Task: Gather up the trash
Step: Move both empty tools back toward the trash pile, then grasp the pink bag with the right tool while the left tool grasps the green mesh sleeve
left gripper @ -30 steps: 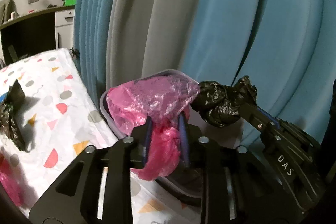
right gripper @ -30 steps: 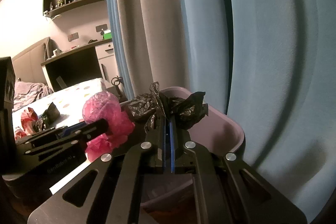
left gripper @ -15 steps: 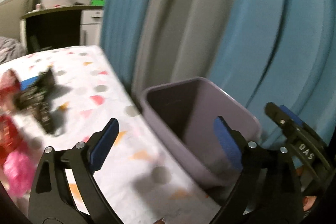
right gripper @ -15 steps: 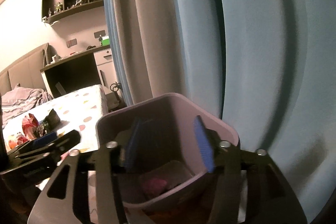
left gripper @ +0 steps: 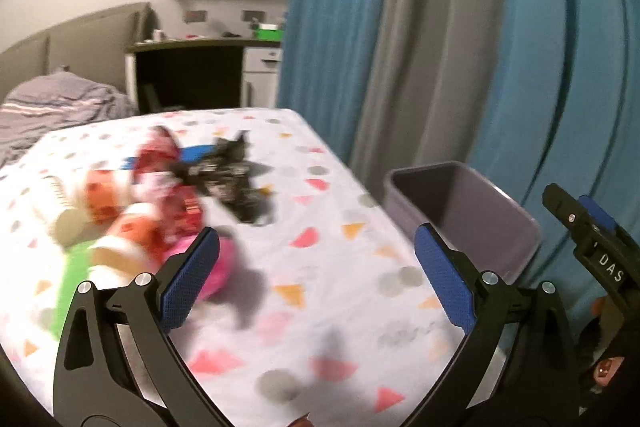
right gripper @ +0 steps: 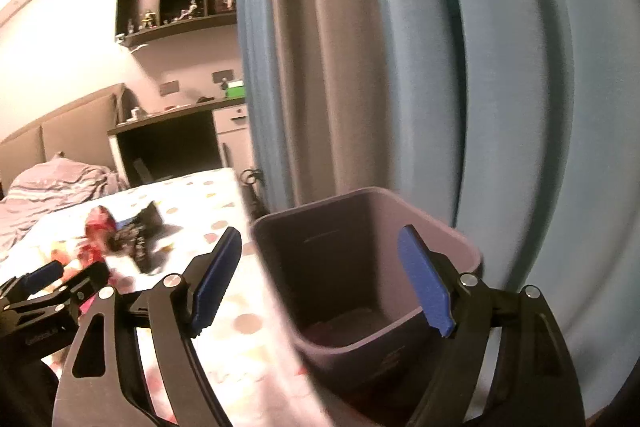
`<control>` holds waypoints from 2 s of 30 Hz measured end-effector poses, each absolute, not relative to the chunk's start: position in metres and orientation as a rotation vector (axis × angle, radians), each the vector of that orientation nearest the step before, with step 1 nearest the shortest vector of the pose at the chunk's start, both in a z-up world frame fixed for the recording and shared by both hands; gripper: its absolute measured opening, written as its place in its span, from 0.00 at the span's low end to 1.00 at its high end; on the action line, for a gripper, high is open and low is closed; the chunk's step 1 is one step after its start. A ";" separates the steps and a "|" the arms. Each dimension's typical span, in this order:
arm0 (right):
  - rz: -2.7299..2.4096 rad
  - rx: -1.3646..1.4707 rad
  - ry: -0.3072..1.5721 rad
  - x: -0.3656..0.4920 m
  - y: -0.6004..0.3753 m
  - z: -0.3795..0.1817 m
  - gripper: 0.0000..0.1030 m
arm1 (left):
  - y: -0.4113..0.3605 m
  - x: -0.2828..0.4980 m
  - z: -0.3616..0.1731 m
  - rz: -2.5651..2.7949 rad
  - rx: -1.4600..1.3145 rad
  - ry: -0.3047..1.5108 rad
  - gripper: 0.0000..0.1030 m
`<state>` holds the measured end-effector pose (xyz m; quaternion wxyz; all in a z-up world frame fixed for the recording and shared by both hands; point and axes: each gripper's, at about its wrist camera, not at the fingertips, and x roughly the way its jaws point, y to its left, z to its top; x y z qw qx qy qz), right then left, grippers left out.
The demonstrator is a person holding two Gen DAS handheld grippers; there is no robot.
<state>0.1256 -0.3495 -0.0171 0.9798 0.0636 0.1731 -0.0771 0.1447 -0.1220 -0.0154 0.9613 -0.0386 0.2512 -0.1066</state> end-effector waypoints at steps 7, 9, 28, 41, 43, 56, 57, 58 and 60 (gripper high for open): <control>-0.042 0.124 0.375 0.122 -0.306 -0.020 0.76 | -0.058 0.113 -0.008 -0.064 -0.095 0.467 0.94; -0.013 0.113 0.382 0.123 -0.290 -0.022 0.76 | -0.037 0.109 -0.009 -0.002 -0.098 0.469 0.94; 0.237 0.027 0.553 0.178 -0.164 -0.061 0.76 | 0.056 0.089 -0.013 0.204 -0.204 0.446 0.94; 0.311 -0.002 0.674 0.216 -0.134 -0.085 0.47 | 0.078 0.097 -0.022 0.213 -0.221 0.463 0.94; 0.321 -0.003 0.686 0.217 -0.132 -0.086 0.39 | 0.080 0.097 -0.024 0.209 -0.219 0.466 0.94; 0.297 0.012 0.657 0.205 -0.152 -0.080 0.15 | 0.082 0.104 -0.045 0.098 -0.195 0.578 0.81; 0.292 0.015 0.650 0.202 -0.155 -0.078 0.15 | 0.082 0.107 -0.048 0.084 -0.199 0.602 0.77; 0.284 0.015 0.639 0.198 -0.159 -0.076 0.15 | 0.082 0.109 -0.051 0.076 -0.203 0.619 0.76; 0.276 0.017 0.626 0.192 -0.164 -0.073 0.15 | 0.083 0.114 -0.057 0.057 -0.221 0.650 0.74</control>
